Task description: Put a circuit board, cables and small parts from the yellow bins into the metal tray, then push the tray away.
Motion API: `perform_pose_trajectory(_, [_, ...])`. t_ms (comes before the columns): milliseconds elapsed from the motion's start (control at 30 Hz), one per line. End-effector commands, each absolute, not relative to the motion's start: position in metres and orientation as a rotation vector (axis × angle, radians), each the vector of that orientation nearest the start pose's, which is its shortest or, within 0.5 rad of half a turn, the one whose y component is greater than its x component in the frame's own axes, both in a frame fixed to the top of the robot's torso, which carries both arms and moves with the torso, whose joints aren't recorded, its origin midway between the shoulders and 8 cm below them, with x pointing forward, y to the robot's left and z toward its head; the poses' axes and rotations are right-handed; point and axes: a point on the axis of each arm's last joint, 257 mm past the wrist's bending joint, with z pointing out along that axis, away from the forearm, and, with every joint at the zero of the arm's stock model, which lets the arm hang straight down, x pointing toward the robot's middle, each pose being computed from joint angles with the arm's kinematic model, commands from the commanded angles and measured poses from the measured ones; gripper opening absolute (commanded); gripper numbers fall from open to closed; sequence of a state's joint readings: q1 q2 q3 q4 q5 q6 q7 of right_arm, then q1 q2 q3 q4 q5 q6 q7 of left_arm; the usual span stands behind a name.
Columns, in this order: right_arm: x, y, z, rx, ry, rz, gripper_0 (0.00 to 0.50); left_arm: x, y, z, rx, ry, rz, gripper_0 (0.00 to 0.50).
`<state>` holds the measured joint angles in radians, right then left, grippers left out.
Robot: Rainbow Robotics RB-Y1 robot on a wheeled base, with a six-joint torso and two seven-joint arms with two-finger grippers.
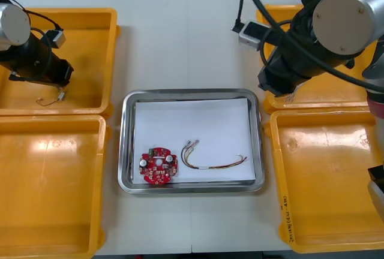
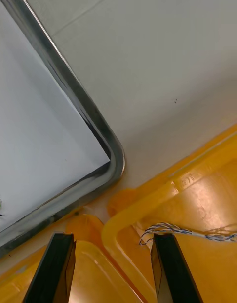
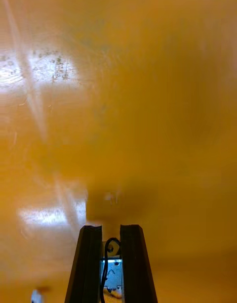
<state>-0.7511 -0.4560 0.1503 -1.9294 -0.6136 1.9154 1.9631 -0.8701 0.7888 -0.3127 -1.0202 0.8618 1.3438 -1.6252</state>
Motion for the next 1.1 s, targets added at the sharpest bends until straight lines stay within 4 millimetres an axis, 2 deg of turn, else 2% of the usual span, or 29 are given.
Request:
perform_pose_trajectory(33, [0.509,-0.186,-0.074,-1.051,2.278,-0.198,0.451,0.594,0.349,-0.143,0.206,2.593,-0.032,0.000])
perform_pose_trajectory(467, [0.531,-0.231,-0.064,-0.568,2.432,-0.146,0.449,0.555,0.338,-0.092,0.089,2.647,-0.028,0.000])
perform_pose_trajectory(633, [0.538,-0.255,-0.068,-0.347,2.501,-0.066,0.451,0.539,0.328,-0.073,0.025,2.653,-0.031,0.000])
perform_pose_trajectory(800, [0.542,-0.280,-0.075,-0.207,2.547,-0.048,0.450,0.523,0.322,-0.063,-0.013,2.667,-0.017,0.000])
perform_pose_trajectory(833, [0.542,-0.280,-0.075,-0.207,2.547,-0.048,0.450,0.523,0.322,-0.063,-0.013,2.667,-0.017,0.000])
perform_pose_trajectory(900, [0.543,-0.294,-0.080,-0.139,2.567,-0.062,0.449,0.518,0.315,-0.057,-0.033,2.663,-0.022,0.000])
perform_pose_trajectory(1000, [0.543,-0.306,-0.088,-0.076,2.595,-0.078,0.451,0.510,0.307,-0.055,-0.051,2.670,-0.027,0.000])
perform_pose_trajectory(1100, [0.542,-0.310,-0.096,0.011,2.624,-0.057,0.449,0.505,0.298,-0.052,-0.042,2.652,-0.033,0.000])
